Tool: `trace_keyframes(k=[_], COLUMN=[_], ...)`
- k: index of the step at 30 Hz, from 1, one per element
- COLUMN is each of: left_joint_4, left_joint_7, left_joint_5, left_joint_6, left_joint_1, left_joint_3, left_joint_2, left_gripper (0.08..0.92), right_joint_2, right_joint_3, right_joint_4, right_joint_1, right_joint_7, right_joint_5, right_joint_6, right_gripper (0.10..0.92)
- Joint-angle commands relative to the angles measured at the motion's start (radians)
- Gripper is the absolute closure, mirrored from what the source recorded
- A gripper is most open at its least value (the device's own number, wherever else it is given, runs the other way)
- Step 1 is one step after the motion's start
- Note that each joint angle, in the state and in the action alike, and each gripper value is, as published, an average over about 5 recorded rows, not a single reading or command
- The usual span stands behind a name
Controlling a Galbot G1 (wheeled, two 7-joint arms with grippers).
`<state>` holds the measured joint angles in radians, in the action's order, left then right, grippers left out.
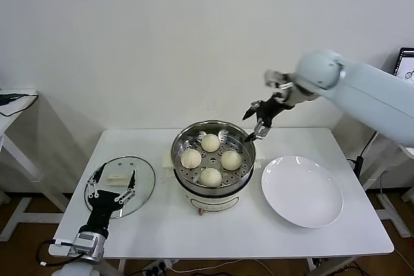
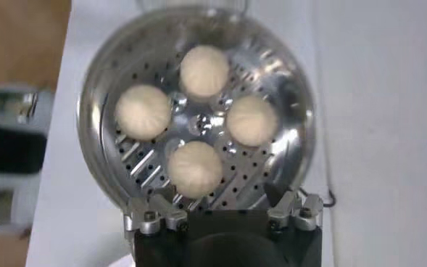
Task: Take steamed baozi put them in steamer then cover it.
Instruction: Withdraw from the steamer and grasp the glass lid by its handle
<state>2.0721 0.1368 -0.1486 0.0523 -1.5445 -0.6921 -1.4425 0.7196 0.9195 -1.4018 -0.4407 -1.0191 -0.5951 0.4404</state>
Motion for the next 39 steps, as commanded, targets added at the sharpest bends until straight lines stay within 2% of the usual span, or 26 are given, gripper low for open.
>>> trace_keyframes(k=[1,5,8,15,23,26,31,35,39], left_joint_4=[0.004,-0.015,-0.023,-0.02,-0.055,-0.085,-0.21,-0.389,-0.519], left_joint_7=[-0.001,0.003,-0.005,-0.023,-0.063,-0.085,-0.173,-0.302,-0.427], left_joint_5=[0.025,0.021,0.017,-0.021,-0.092,-0.152,-0.501,-0.883,-1.158], left_joint_6=[-0.037,-0.023,-0.014,0.033,0.09,0.122,0.259,0.377,0.411], left_joint_1=[0.022,0.041,0.051,0.052,0.043,0.041,0.059,0.102,0.129], left_joint_3=[-0.001,0.001,0.002,0.004,0.008,0.005,-0.027,-0.07,-0.089], left_joint_2=[0.002,0.0,0.004,0.009,0.006,0.006,0.009,0.02,0.044], left_gripper=[0.177,0.177,0.177,0.177,0.177,0.177,0.177,0.177,0.177], right_joint_2=[-0.298,-0.222,-0.119,0.163,0.403,0.472,0.557,0.574,0.578], right_joint_3=[-0.837,-1.098,-1.298,-1.581,-1.575,-1.562,-1.558,-1.549,-1.538], right_joint_4=[-0.249,-0.36,-0.426,-0.527,-0.6,-0.601,-0.599,-0.597,-0.582], right_joint_1=[0.772,1.097,1.321,1.725,1.984,2.035,2.068,2.064,2.05], right_joint_7=[0.54,0.855,0.976,1.029,1.065,1.081,1.091,1.094,1.094], right_joint_5=[-0.211,-0.275,-0.253,-0.085,0.11,0.142,0.152,0.162,0.17], right_joint_6=[-0.255,-0.392,-0.443,-0.578,-0.807,-0.848,-0.881,-0.88,-0.876], right_gripper=[0.203,0.203,0.203,0.203,0.203,0.203,0.203,0.203,0.203])
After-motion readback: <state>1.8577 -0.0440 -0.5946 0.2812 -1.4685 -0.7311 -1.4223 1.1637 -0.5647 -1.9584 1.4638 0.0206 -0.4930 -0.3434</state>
